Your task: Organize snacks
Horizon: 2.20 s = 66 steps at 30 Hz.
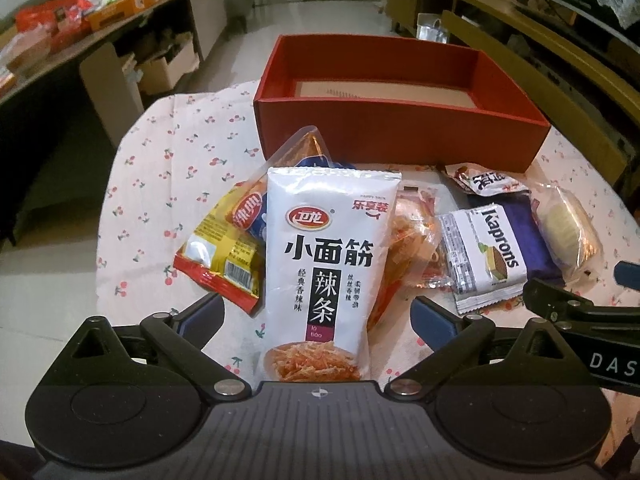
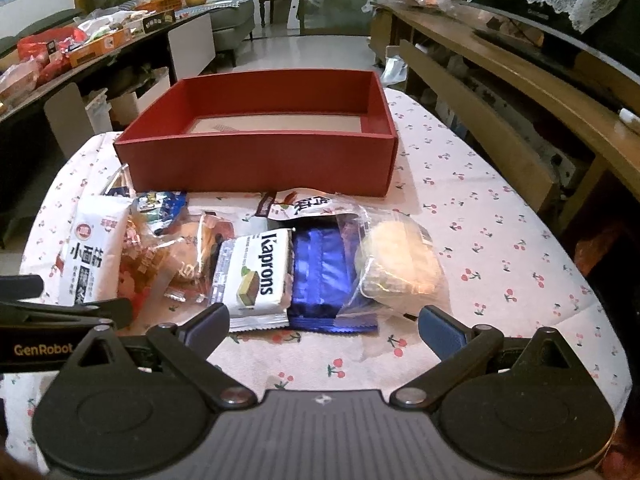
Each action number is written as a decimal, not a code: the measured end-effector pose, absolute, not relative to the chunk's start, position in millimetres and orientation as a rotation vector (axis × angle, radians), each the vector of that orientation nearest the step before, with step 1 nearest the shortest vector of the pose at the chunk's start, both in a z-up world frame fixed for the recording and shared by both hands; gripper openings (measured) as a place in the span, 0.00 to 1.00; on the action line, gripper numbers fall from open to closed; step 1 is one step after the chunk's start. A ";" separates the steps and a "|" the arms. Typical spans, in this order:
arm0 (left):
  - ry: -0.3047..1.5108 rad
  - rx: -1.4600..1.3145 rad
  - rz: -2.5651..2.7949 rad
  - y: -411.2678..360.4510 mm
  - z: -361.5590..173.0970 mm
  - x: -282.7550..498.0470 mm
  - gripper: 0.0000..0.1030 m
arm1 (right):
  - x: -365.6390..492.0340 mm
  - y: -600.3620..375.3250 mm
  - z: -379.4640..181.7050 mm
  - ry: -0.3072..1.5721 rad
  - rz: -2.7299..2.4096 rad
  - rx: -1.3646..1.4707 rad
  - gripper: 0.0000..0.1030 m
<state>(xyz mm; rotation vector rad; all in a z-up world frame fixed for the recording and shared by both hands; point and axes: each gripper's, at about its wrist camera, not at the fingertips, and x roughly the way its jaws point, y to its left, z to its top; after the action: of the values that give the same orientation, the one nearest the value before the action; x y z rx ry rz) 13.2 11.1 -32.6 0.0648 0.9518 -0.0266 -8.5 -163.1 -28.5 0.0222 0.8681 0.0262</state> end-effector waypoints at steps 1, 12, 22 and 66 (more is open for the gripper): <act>0.951 0.059 -0.027 12.2 -32.7 14.1 0.99 | -7.8 -162.9 -28.2 0.870 0.031 0.026 1.00; 0.983 0.065 0.003 15.8 -47.7 34.8 0.98 | 0.8 -167.7 -25.6 0.890 0.045 0.053 1.00; 1.027 -0.032 -0.079 21.9 -48.6 32.6 0.70 | 8.3 -190.4 -24.4 0.916 0.024 0.145 0.84; 1.124 -0.085 -0.187 35.2 -51.2 13.2 0.68 | 24.6 -127.5 -46.0 0.955 0.228 -0.122 0.63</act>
<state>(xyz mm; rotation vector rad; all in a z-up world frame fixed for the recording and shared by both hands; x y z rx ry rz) 13.2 35.2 -51.2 -0.0849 1.1238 -0.1867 24.6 -127.5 -46.0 -0.1225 0.9547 0.2282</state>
